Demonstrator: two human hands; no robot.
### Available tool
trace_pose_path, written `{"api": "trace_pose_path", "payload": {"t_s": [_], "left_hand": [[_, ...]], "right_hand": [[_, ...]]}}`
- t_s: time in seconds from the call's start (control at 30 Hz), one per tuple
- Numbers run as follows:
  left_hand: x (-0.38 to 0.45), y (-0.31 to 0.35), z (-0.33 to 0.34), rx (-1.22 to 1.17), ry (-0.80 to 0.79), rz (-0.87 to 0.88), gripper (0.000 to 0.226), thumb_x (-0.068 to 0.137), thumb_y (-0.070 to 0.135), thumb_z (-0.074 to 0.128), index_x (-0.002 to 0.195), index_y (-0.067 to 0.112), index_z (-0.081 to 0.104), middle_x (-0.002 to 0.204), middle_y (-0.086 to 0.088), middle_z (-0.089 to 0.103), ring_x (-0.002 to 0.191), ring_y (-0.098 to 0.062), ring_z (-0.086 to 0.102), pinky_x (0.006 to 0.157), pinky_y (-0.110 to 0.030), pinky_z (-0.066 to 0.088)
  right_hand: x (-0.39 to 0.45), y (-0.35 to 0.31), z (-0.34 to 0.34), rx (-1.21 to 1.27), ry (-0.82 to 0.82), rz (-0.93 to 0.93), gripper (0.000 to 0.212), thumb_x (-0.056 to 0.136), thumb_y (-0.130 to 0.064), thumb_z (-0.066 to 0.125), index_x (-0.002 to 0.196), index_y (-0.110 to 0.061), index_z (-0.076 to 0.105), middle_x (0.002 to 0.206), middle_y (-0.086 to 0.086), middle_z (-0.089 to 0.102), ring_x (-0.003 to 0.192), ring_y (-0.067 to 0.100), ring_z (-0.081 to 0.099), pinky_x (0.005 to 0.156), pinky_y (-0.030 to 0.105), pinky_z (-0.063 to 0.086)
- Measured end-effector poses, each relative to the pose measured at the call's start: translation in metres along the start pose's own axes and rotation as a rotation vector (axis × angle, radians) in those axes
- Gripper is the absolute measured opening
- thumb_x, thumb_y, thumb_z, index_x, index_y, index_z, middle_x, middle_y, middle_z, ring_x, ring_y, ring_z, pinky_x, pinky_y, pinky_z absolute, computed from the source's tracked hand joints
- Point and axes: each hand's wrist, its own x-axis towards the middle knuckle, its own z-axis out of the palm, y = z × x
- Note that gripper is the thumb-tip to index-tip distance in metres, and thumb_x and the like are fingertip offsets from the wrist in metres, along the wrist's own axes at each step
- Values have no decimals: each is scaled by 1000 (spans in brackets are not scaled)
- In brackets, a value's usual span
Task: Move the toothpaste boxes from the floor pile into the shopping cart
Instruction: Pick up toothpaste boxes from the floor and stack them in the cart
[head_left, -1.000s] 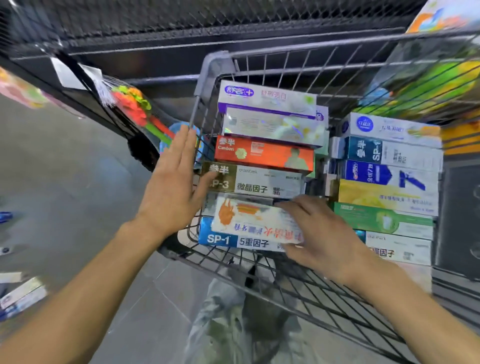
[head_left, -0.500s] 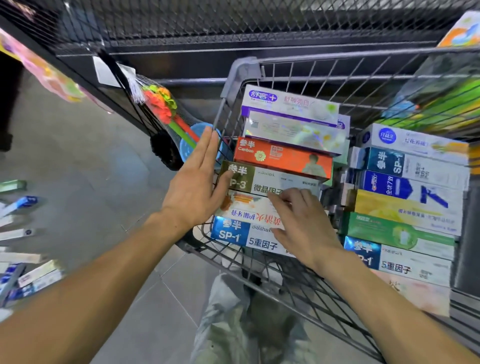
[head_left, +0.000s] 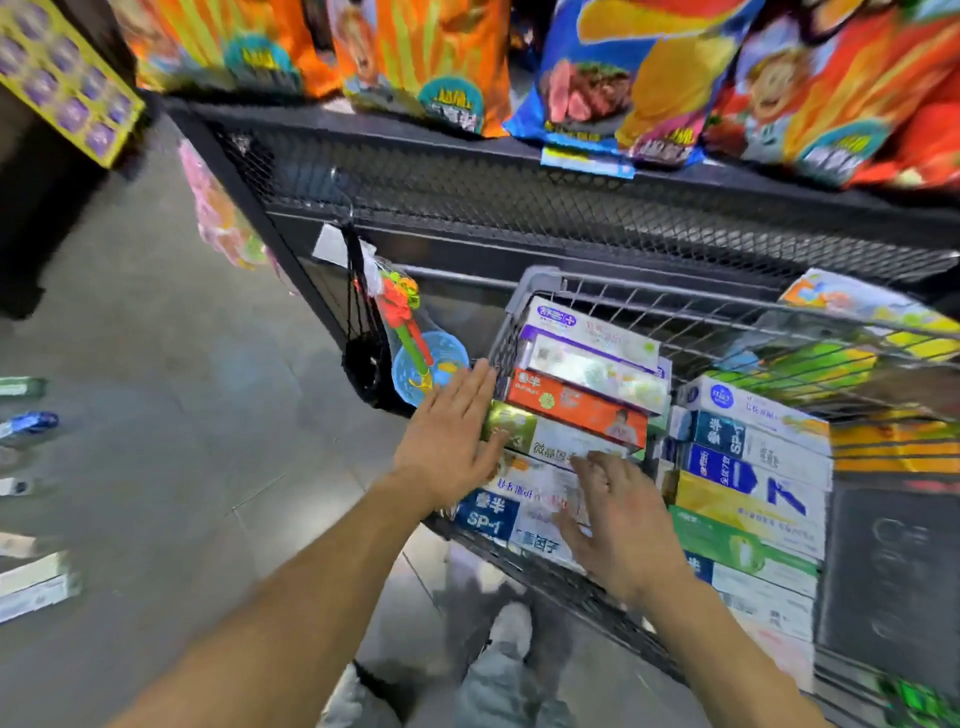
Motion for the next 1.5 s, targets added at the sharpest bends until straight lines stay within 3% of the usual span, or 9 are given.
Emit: {"api": "trace_pose_path", "payload": {"t_s": [0.23, 0.33, 0.43, 0.57, 0.8, 1.03, 1.27, 1.4, 1.5], "left_hand": [[-137, -100, -101, 112, 170, -186, 72, 92, 54, 36, 145, 7, 51, 147, -9, 53, 135, -28, 52, 105, -53, 46], [-229, -172, -138, 81, 253, -392, 71, 93, 54, 37, 144, 8, 53, 144, -7, 57, 132, -25, 55, 103, -50, 48], [-333, -236, -162, -1, 275, -658, 77, 92, 60, 28, 147, 9, 49, 150, -6, 51, 136, -25, 52, 105, -50, 46], [-460, -300, -178, -55, 341, -934, 97, 79, 68, -5, 161, 16, 6, 167, -1, 8, 155, -22, 10, 124, -44, 9], [-612, -361, -150, -101, 451, -1320, 90, 87, 68, 6, 160, 16, 18, 165, -6, 23, 153, -24, 21, 123, -46, 18], [-663, -413, -107, -227, 373, -1526, 101, 79, 70, -12, 161, 15, 6, 168, -4, 6, 155, -21, 5, 126, -45, 7], [-676, -534, -62, -288, 324, -1611, 103, 74, 73, -27, 157, 15, -11, 168, -1, -5, 155, -17, -1, 126, -40, 8], [-681, -606, -5, -374, 264, -1631, 126, 59, 76, -42, 160, 12, -3, 169, -5, -1, 155, -19, 2, 126, -39, 3], [-678, -657, 61, -473, 212, -1620, 109, 76, 71, -15, 159, 6, 12, 167, -10, 11, 154, -23, 16, 124, -42, 10]], "right_hand": [[13, -138, -115, -174, 6, -135, 67, 94, -57, 40, 147, -16, 45, 149, 13, 42, 135, 35, 43, 111, 43, 36], [31, -234, -131, -158, 121, -285, 66, 82, -59, 42, 114, -8, 70, 113, 17, 65, 100, 38, 66, 83, 43, 56], [43, -338, -123, -158, 71, -409, 70, 80, -61, 42, 112, -6, 72, 113, 22, 67, 101, 41, 67, 84, 47, 58], [46, -486, -116, -171, 80, -660, 74, 83, -64, 40, 117, -5, 69, 118, 23, 66, 104, 40, 66, 88, 48, 57], [26, -684, -85, -297, -46, -989, 101, 76, -75, 5, 149, -16, 41, 157, 14, 36, 146, 31, 32, 120, 40, 26], [46, -830, -33, -414, -159, -1216, 104, 72, -76, 0, 153, -18, 32, 159, 12, 31, 147, 27, 28, 122, 37, 22], [120, -959, 53, -511, -278, -1317, 75, 96, -64, 36, 154, -16, 31, 161, 13, 29, 149, 29, 26, 122, 38, 21], [151, -1008, 139, -578, -365, -1336, 95, 81, -72, 6, 156, -18, 25, 164, 11, 22, 149, 30, 25, 121, 40, 21], [173, -1029, 227, -603, -415, -1316, 104, 69, -72, -1, 156, -20, 23, 164, 8, 23, 147, 28, 27, 120, 39, 23]]}}
